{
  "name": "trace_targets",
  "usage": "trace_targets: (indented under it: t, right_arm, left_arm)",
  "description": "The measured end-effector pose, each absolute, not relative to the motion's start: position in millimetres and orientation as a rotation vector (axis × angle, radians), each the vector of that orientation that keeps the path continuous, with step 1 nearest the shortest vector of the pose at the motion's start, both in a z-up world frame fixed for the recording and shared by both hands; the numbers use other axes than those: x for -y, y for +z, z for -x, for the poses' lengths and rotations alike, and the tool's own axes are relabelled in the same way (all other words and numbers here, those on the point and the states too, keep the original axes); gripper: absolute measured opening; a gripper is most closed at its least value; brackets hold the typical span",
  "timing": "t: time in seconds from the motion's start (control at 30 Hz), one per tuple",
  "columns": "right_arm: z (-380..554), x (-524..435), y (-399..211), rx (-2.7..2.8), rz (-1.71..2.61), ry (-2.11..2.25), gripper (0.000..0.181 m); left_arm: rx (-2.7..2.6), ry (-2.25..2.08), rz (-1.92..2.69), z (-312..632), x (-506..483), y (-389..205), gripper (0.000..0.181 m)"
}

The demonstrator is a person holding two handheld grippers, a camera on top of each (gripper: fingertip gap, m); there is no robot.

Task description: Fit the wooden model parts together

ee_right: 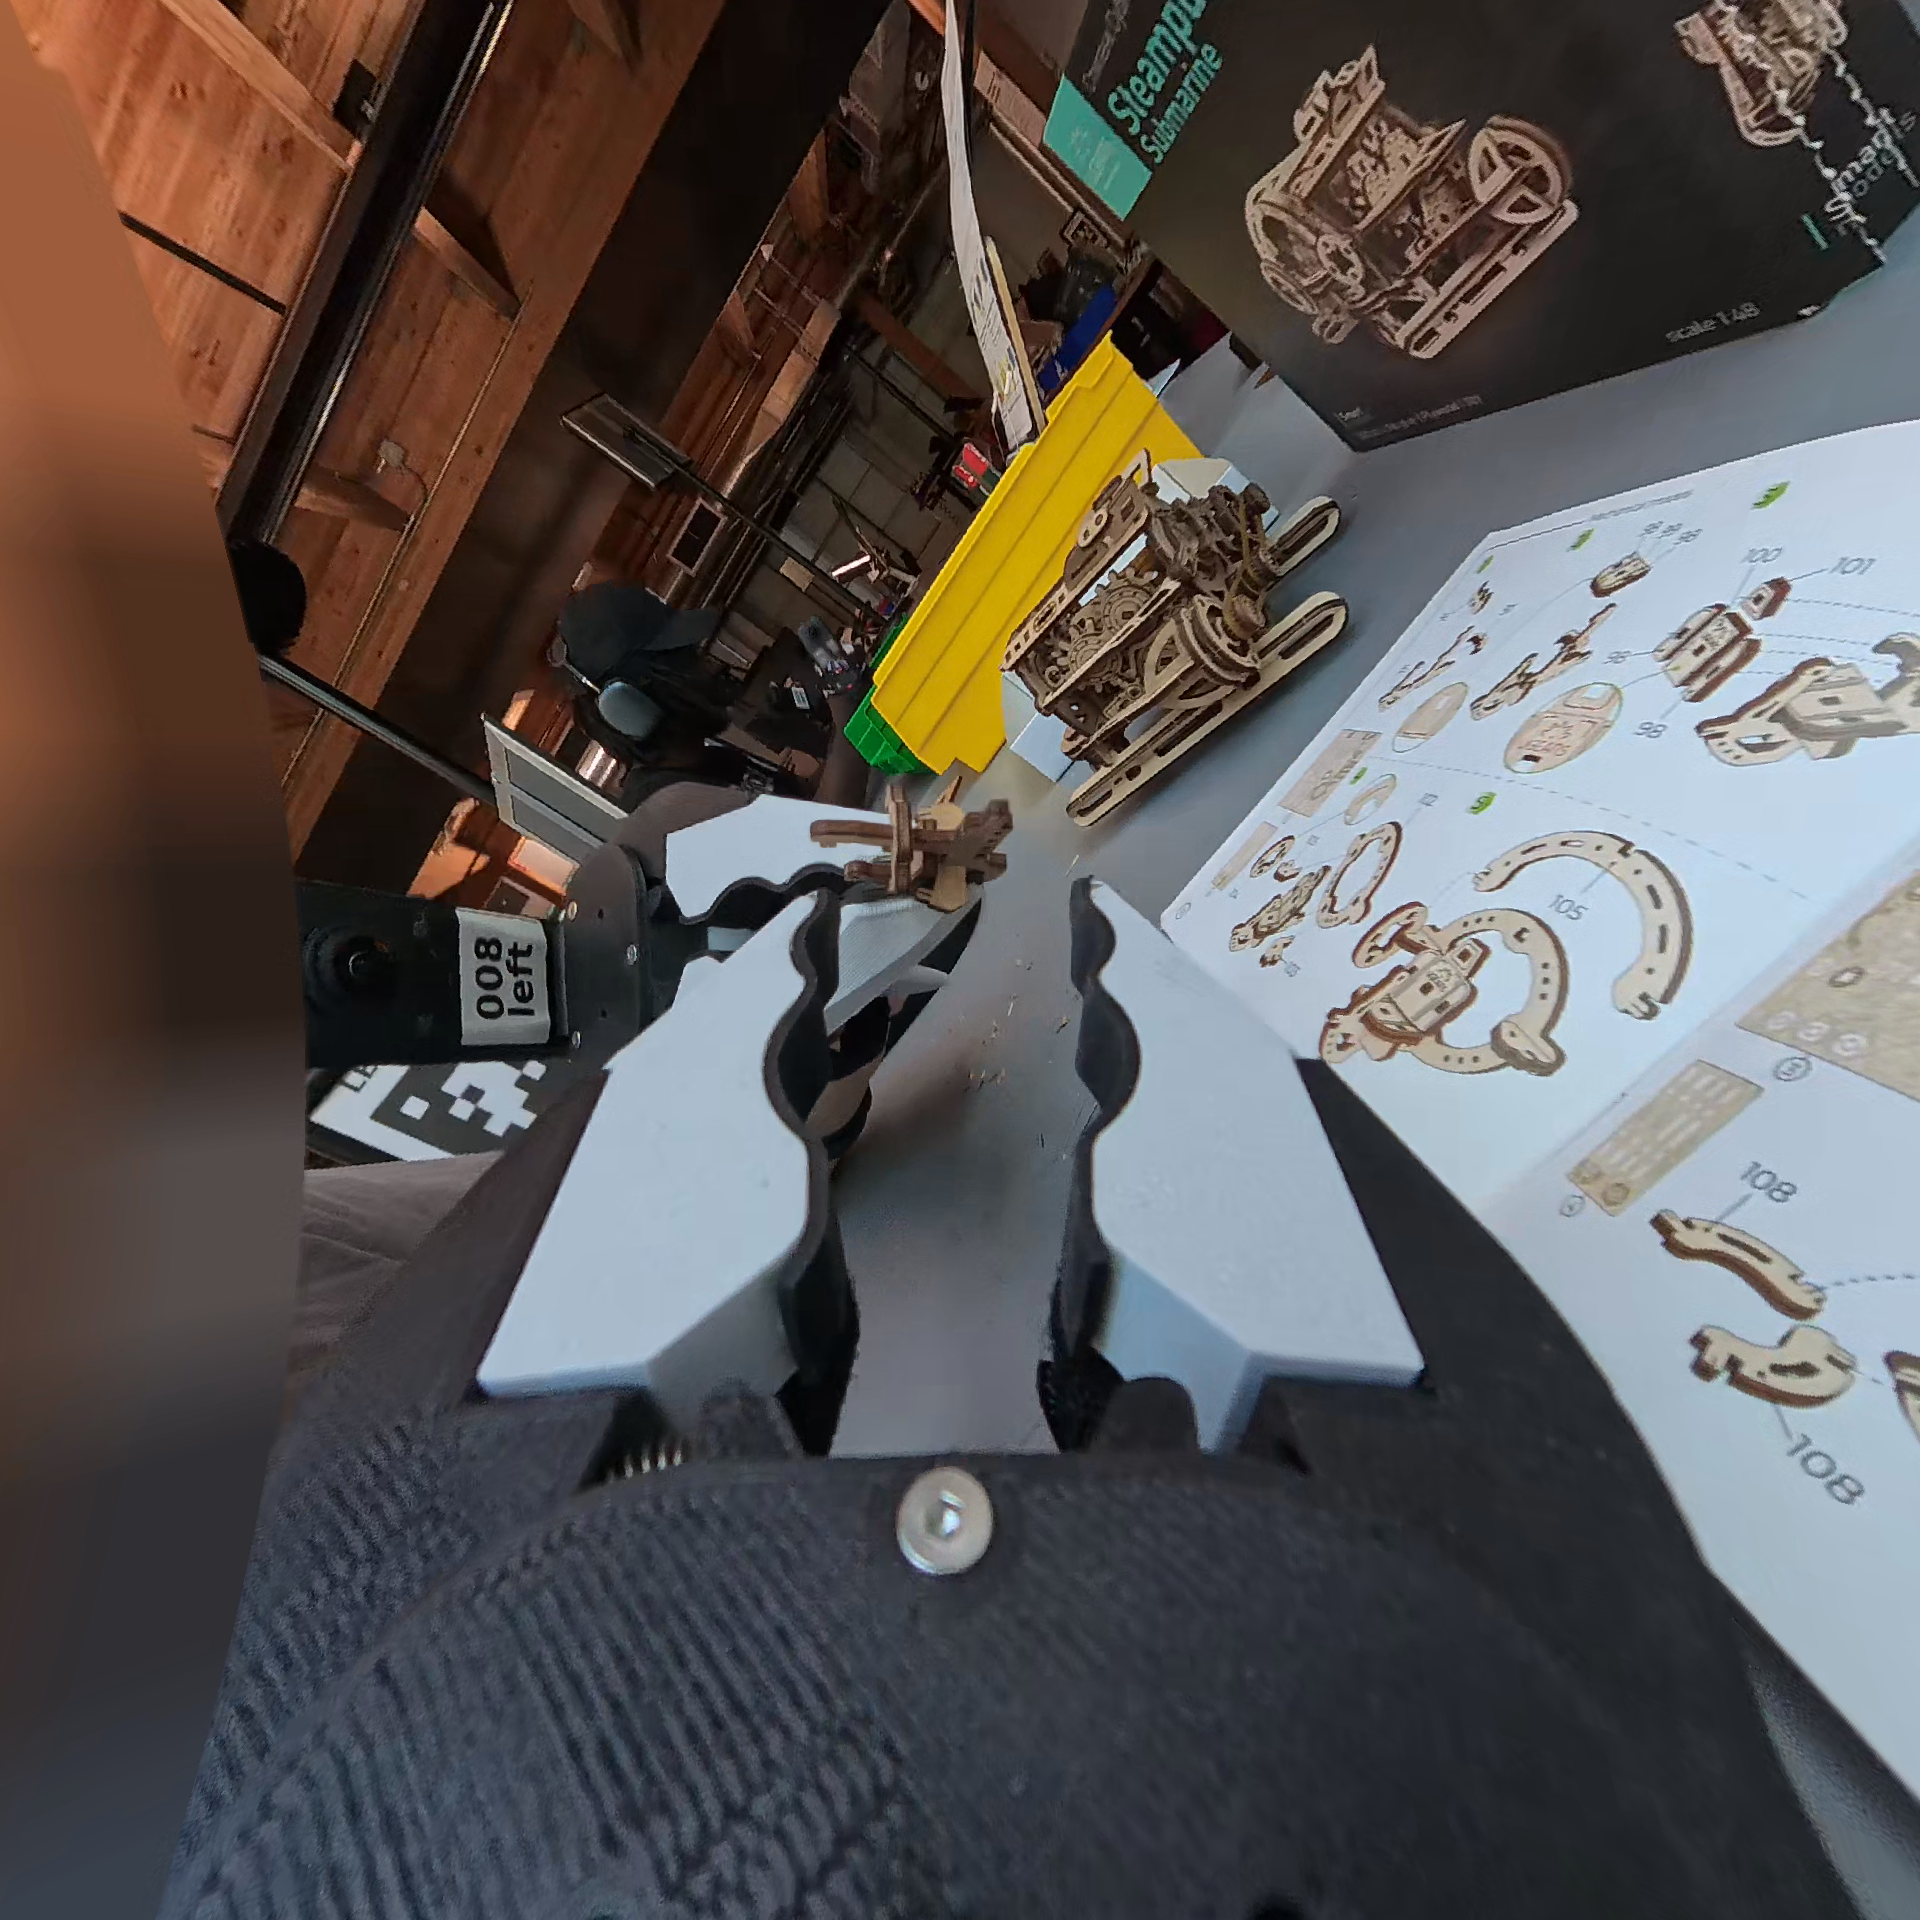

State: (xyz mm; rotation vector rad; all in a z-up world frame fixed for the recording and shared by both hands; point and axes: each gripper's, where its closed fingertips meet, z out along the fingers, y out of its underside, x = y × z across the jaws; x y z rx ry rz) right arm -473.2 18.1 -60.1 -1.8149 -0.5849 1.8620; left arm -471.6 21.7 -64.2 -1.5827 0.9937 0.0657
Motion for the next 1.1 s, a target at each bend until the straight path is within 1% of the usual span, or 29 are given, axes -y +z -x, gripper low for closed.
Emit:
trace_targets:
  t: [0.13, 0.43, 0.57, 0.7, 0.9, 1.0, 1.1]
  right_arm:
    - [470.7, -20.6, -55.1, 0.393, 1.792, 1.985, 0.029]
    - [474.9, -18.8, -46.1, 0.286, 1.726, 2.071, 0.028]
    - [469.4, -26.5, -42.7, 0.213, 1.684, 2.049, 0.02]
    - [474.1, -21.4, -41.5, 0.254, 1.684, 2.041, 0.02]
    - [470.8, -25.6, -41.6, 0.205, 1.672, 2.034, 0.015]
    - [471.3, -24.3, -41.7, 0.205, 1.671, 2.049, 0.017]
    - [471.1, -21.6, -41.8, 0.252, 1.672, 2.019, 0.021]
  left_arm:
    - [-0.918, 0.032, 1.571, 469.0, -20.2, -54.9, 0.0]
    - [-0.866, 0.096, 1.579, 470.3, -23.0, -53.7, 0.0]
    - [-0.824, 0.11, 1.578, 471.4, -24.4, -49.5, 0.0]
    - [-0.801, 0.14, 1.59, 470.6, -27.1, -50.4, 0.0]
    - [-0.788, 0.202, 1.571, 471.7, -29.5, -47.6, 0.0]
    - [-0.786, 0.197, 1.579, 471.4, -29.9, -48.4, 0.0]
    - [-0.759, 0.1, 1.606, 472.6, -28.8, -50.6, 0.0]
